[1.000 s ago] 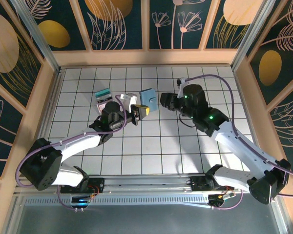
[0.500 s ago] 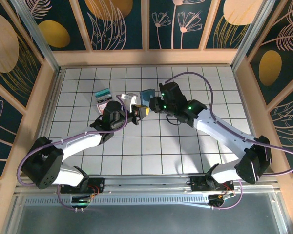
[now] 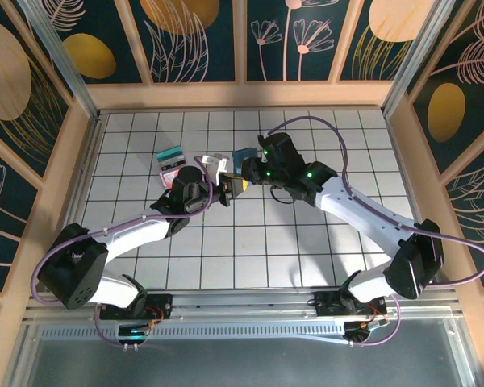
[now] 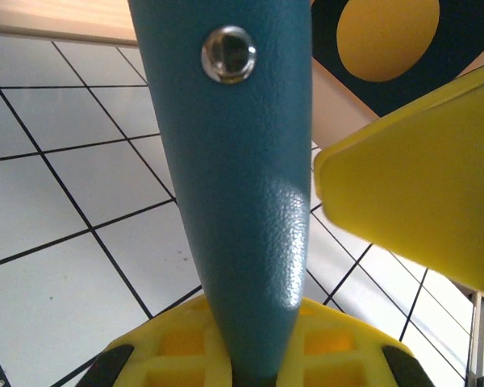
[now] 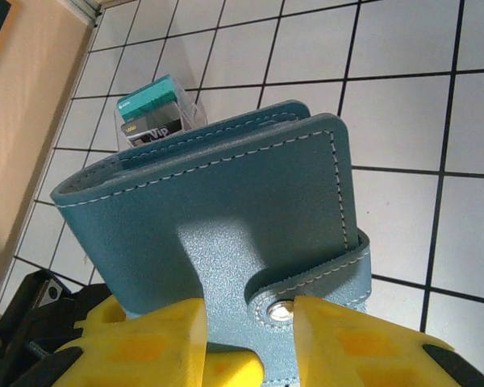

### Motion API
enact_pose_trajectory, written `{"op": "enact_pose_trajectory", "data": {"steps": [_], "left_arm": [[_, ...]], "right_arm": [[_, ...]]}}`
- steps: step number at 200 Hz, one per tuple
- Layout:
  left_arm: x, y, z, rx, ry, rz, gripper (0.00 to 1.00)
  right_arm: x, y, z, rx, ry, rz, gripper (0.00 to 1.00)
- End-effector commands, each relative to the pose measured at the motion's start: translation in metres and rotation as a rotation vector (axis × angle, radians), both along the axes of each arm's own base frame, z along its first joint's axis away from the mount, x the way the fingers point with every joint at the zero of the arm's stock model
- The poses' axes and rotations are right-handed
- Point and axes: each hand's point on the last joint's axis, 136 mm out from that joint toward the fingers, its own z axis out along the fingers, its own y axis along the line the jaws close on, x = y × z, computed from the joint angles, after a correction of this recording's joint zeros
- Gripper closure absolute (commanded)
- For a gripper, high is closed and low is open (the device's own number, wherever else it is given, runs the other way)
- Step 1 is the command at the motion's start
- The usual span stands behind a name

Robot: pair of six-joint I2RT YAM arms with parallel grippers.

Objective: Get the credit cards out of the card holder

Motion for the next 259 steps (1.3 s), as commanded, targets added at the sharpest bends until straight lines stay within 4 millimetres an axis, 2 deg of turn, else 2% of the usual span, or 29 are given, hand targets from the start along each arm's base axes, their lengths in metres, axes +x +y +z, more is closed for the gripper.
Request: {"op": "enact_pose_trajectory", "data": {"steps": [1, 42, 55, 87, 150, 259], "left_arm": [[0.004, -0.009, 0.030, -0.066, -0.064, -0.029, 1.00], [0.001, -0.007, 0.035, -0.078, -0.077, -0.034, 1.00], [0.002, -0.006, 0.037, -0.078, -0.080, -0.028, 1.00], [0.003, -0.005, 0.036, -0.075, -0.079, -0.014, 1.00], [0.005, -0.003, 0.034, -0.070, -0.074, 0.000, 1.00], [0.006, 0.001, 0.033, -0.064, -0.076, 0.022, 1.00]], "right_arm": [[0.007, 0.002, 0.005, -0.009, -0.029, -0.011, 0.66], [0.011, -0.006, -0.007, -0.037, -0.016, -0.049, 0.75], [0.012, -0.008, -0.006, -0.032, -0.017, -0.056, 0.77], [0.012, -0.008, -0.004, -0.021, -0.022, -0.052, 0.89], [0.011, -0.015, -0.003, -0.015, -0.026, -0.068, 1.00], [0.012, -0.025, -0.003, -0.003, -0.034, -0.078, 1.00]]}}
